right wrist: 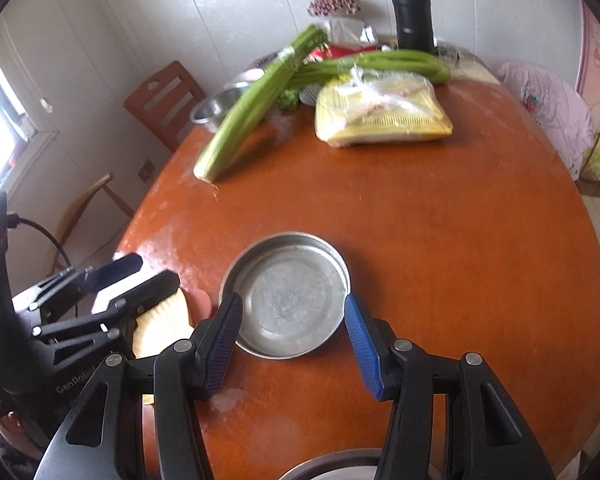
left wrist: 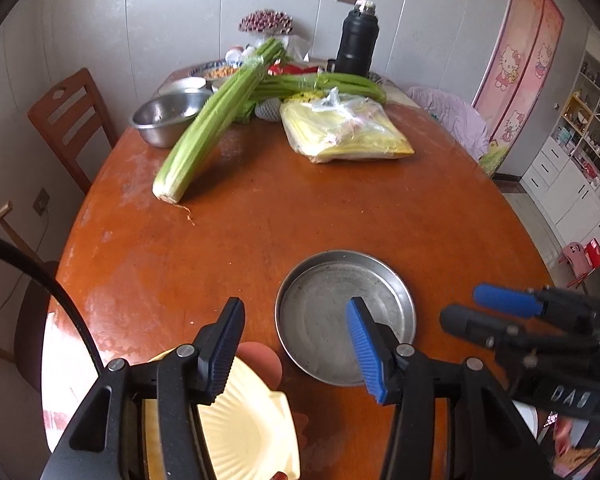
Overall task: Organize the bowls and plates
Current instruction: 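Move the right gripper to the shallow steel pan and grasp its rim, then lift the steel pan and carry it over the yellow shell plate with the right gripper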
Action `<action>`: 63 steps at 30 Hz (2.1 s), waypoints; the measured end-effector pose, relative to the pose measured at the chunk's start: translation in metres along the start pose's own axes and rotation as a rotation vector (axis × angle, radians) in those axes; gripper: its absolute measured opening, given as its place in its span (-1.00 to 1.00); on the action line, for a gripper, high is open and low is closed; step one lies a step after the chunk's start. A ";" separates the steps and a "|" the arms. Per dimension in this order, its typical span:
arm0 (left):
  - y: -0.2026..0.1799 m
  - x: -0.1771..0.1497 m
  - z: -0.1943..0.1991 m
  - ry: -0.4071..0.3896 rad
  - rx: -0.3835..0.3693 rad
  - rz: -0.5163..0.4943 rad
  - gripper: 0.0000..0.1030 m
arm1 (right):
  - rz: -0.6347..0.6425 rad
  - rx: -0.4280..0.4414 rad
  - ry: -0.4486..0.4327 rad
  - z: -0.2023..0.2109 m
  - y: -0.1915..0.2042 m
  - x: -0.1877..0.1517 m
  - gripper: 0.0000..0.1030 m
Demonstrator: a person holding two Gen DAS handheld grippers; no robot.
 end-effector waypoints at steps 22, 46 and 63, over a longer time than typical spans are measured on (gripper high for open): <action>0.001 -0.003 -0.097 0.203 -0.020 0.014 0.04 | -0.053 -0.096 0.185 -0.082 -0.023 -0.015 0.06; -0.009 -0.004 -0.084 0.179 -0.035 -0.026 -0.12 | 0.052 -0.123 0.161 -0.076 -0.005 -0.012 -0.09; -0.004 -0.008 -0.029 0.086 -0.025 -0.012 -0.12 | 0.091 -0.098 0.077 -0.036 0.018 -0.012 -0.08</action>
Point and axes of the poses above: each gripper's, at about its wrist camera, not at the fingertips, and z roughly against the way its jaws point, y to its left, x to its top, the point moved 4 cm from there along -z, roughly the way its jaws point, and after that the axes turned 4 degrees about z, right-handed, at the moved point
